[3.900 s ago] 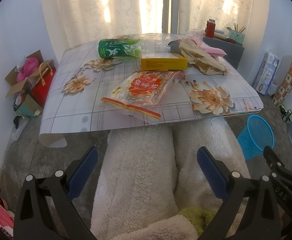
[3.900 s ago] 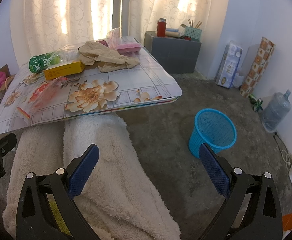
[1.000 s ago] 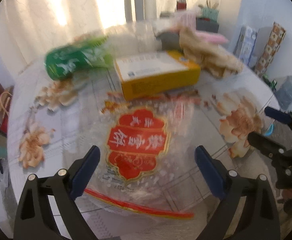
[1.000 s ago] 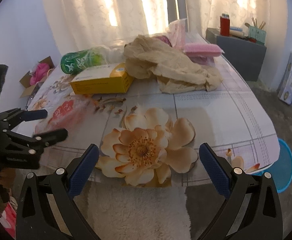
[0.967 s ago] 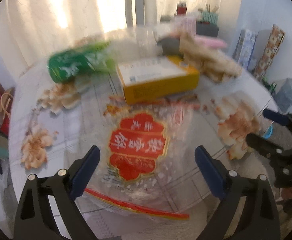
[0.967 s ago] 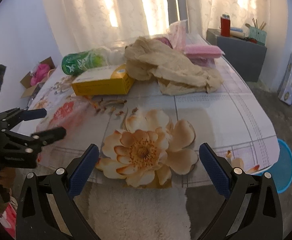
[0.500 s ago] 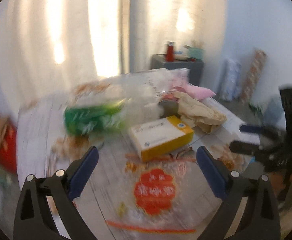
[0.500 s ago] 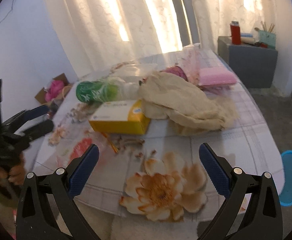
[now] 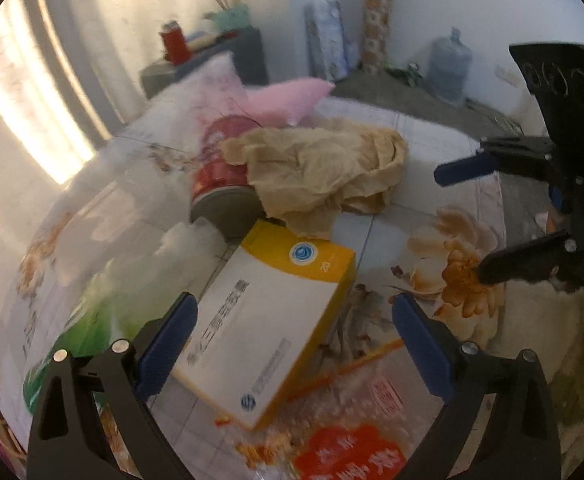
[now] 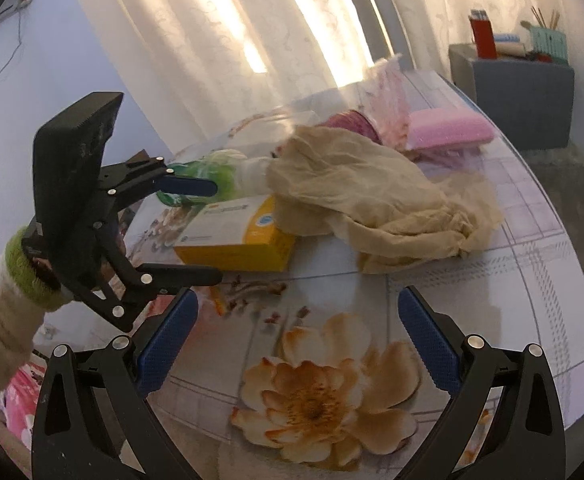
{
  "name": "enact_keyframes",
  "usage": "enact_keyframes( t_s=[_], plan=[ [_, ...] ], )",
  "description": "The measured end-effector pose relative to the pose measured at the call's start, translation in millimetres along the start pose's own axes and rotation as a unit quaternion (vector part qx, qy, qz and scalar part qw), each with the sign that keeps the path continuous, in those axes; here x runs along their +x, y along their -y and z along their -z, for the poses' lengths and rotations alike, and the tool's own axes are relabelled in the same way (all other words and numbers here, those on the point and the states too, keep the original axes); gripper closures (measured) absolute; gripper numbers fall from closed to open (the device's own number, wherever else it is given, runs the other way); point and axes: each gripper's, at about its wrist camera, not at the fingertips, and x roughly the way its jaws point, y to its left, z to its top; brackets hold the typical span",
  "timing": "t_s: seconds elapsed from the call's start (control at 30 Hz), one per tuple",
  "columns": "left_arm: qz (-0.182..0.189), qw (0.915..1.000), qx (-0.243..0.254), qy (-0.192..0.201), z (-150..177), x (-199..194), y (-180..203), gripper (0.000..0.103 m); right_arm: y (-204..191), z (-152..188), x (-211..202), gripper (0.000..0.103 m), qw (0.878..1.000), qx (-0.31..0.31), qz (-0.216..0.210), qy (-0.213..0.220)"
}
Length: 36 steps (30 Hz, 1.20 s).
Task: Collect trash
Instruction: 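Grasp the yellow medicine box with the left tool while the right tool grasps the green bottle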
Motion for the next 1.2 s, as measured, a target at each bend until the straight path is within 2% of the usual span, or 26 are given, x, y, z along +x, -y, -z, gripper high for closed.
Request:
enact_keyframes(
  t_s=[0.13,0.2,0.3,0.47,0.57,0.7,0.97,1.13,1.2],
  plan=[
    [0.015,0.9992,-0.002,-0.037,-7.2,20.7,-7.9,0.007,17.5,0.3,5.3,0.007,0.999,0.029,-0.021,-0.005],
    [0.012,0.9992,-0.004,-0.038,-11.0,25.9,-12.8,0.007,21.9,0.4,7.8,0.007,0.999,0.037,-0.03,-0.006],
    [0.028,0.9983,-0.013,-0.05,-16.0,33.1,-18.7,0.007,27.2,2.0,13.5,0.007,0.998,0.046,-0.043,-0.011],
    [0.013,0.9954,0.017,-0.093,-16.6,51.2,-18.4,0.007,25.0,3.1,15.1,0.007,0.998,0.035,-0.055,-0.009],
    [0.025,0.9947,0.011,-0.099,-19.6,54.6,-21.3,0.007,21.9,2.6,15.9,0.007,0.998,0.029,-0.06,-0.006],
    [0.001,0.995,0.035,-0.093,-25.9,47.0,-19.8,0.021,17.5,0.3,20.2,0.007,0.997,0.032,-0.065,-0.006],
    [-0.028,0.9958,0.05,-0.071,-30.6,4.0,-14.4,0.025,19.9,5.5,9.8,0.007,0.998,0.035,-0.058,0.003],
    [-0.07,0.9969,0.019,-0.029,-28.7,-35.1,-22.8,0.026,12.8,6.0,-9.4,0.007,0.998,0.024,-0.046,0.019],
    [-0.083,0.9963,-0.02,0.005,-24.7,-59.9,-29.8,0.027,7.9,4.9,-20.2,0.007,0.999,0.015,-0.04,0.028]
  ],
)
